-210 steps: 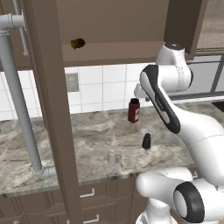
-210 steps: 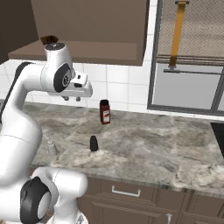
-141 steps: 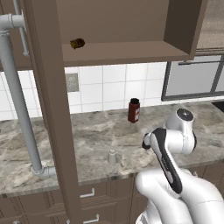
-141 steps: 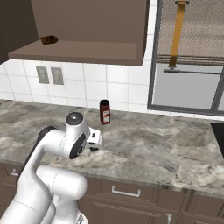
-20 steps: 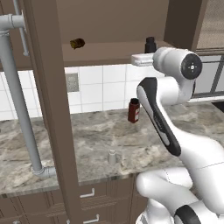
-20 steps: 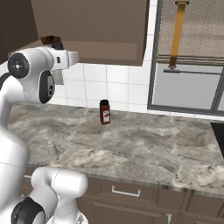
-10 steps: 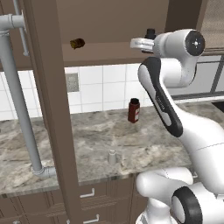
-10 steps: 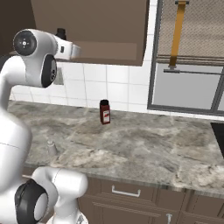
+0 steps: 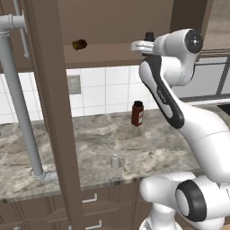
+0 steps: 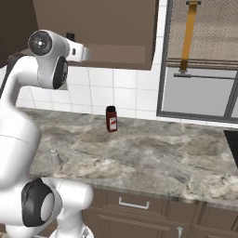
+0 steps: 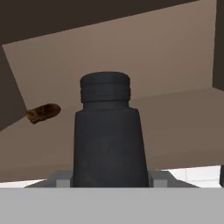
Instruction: Pick the shaker and shaker from the counter and place them in the cabinet.
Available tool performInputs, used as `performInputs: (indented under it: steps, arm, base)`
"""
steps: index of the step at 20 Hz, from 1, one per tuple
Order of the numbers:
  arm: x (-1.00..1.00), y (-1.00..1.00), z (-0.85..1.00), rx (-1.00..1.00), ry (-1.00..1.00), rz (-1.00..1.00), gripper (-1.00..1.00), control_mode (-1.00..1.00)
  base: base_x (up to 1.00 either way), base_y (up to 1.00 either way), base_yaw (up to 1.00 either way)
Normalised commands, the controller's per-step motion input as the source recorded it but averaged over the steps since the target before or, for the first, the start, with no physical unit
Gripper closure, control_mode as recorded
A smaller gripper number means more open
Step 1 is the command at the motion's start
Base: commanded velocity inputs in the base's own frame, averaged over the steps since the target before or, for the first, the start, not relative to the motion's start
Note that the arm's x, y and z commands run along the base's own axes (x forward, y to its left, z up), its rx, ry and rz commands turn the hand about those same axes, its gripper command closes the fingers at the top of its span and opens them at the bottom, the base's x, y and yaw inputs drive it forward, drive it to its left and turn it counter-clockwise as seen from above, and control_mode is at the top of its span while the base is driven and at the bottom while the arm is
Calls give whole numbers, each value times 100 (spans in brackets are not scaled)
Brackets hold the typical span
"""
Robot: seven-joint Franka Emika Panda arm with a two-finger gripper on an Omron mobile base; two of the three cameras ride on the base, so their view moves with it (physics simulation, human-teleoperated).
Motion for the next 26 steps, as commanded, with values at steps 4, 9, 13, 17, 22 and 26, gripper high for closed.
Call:
performInputs:
  steps: [4,9,13,17,22,26]
  arm:
    - [40,0,-5,-12,-2,1,100,-100]
    - [43,0,0,-7,-4,0,100,-100]
    - [42,0,-1,-5,-3,0,100,-100]
    - [30,0,-15,-5,-5,0,100,-100]
    - [7,0,-45,-1,-2,0,100,-100]
    - [2,0,-45,0,-2,0,100,-100]
  base:
    - [0,0,0]
    - [0,0,0]
    - [0,0,0]
    - [0,0,0]
    - [0,0,0]
    - [0,0,0]
